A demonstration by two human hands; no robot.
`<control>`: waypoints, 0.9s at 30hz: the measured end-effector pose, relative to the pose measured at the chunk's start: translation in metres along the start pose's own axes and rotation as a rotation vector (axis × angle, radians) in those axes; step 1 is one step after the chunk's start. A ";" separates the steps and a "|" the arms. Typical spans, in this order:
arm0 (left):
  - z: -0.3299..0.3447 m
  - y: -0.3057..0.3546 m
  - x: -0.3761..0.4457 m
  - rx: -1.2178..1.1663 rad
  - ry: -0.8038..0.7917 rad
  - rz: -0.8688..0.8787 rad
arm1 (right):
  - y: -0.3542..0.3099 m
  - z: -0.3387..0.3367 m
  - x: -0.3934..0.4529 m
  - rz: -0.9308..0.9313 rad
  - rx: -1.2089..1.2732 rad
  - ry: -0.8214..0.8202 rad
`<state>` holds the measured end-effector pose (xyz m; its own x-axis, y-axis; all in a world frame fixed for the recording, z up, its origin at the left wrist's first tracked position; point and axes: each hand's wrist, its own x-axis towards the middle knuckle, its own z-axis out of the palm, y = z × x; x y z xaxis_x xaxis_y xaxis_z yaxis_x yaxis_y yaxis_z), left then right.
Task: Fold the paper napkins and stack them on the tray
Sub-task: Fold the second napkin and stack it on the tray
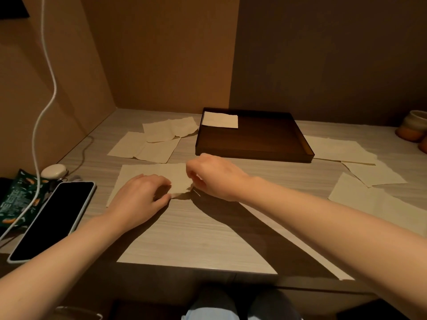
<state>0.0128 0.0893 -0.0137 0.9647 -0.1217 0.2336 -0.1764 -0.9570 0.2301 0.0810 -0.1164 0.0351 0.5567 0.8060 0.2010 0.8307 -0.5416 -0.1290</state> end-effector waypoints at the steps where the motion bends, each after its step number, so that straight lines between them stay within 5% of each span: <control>1: 0.001 0.001 0.000 0.015 -0.007 0.014 | 0.000 0.002 -0.003 0.015 0.006 -0.043; 5: 0.005 0.007 -0.006 0.027 -0.027 0.074 | -0.002 0.018 -0.016 0.003 0.002 -0.154; 10: 0.002 0.020 -0.012 0.018 -0.048 0.111 | -0.005 0.030 -0.024 -0.098 -0.100 -0.015; 16: -0.008 0.029 -0.016 -0.043 -0.044 0.124 | -0.002 -0.004 -0.037 -0.041 0.079 0.141; 22: -0.038 0.069 -0.013 -0.456 0.095 0.032 | 0.005 -0.050 -0.077 0.247 0.475 0.366; 27: -0.056 0.107 0.003 -0.680 0.017 -0.042 | 0.020 -0.067 -0.108 0.471 0.642 0.540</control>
<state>-0.0145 0.0009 0.0647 0.9711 -0.0784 0.2254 -0.2282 -0.5816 0.7808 0.0365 -0.2304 0.0759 0.8900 0.2335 0.3917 0.4556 -0.4190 -0.7854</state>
